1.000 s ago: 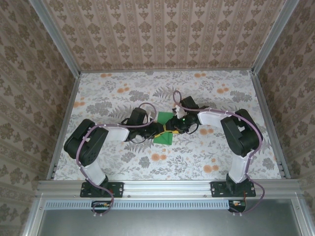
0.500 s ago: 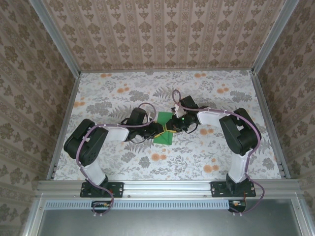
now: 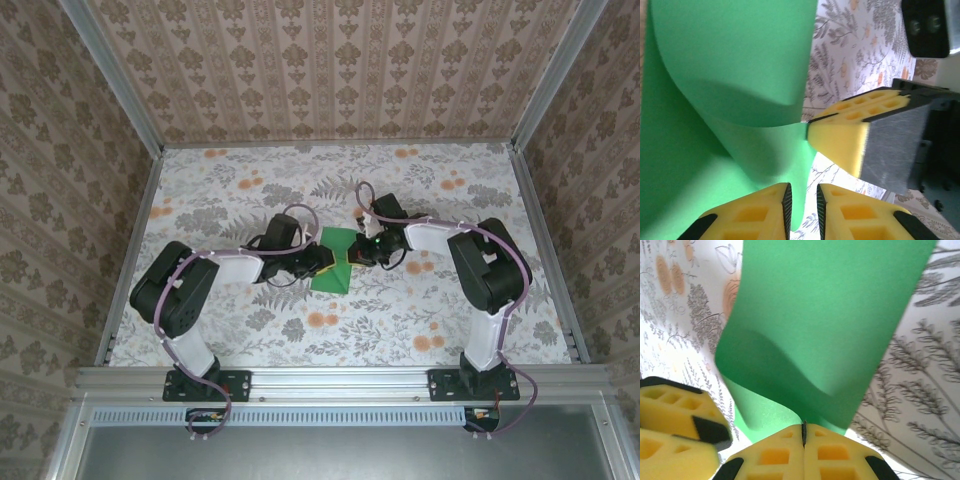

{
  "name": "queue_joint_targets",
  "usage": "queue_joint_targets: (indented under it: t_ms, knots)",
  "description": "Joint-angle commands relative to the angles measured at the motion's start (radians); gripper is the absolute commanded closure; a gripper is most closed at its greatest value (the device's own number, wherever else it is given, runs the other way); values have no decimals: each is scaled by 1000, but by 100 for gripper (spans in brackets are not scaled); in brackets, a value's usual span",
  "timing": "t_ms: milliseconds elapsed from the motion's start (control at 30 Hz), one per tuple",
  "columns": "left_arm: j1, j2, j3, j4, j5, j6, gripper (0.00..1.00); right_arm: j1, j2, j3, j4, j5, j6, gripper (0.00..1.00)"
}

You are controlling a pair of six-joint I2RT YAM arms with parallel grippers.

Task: Fold a paper plane with a square sheet of paper (pick it up from the middle)
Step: Fold the triangle a second time at the center of the table.

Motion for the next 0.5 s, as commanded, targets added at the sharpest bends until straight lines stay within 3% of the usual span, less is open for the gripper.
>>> queue_joint_targets:
  t_ms: [0,467]
  knots:
    - [-14,19,47,-36,9,38,76,-5,27,26,-35,26,-34,96]
    - [-23,89,99,-44,22,41,77,-5,63,58,-48,-16,-54,96]
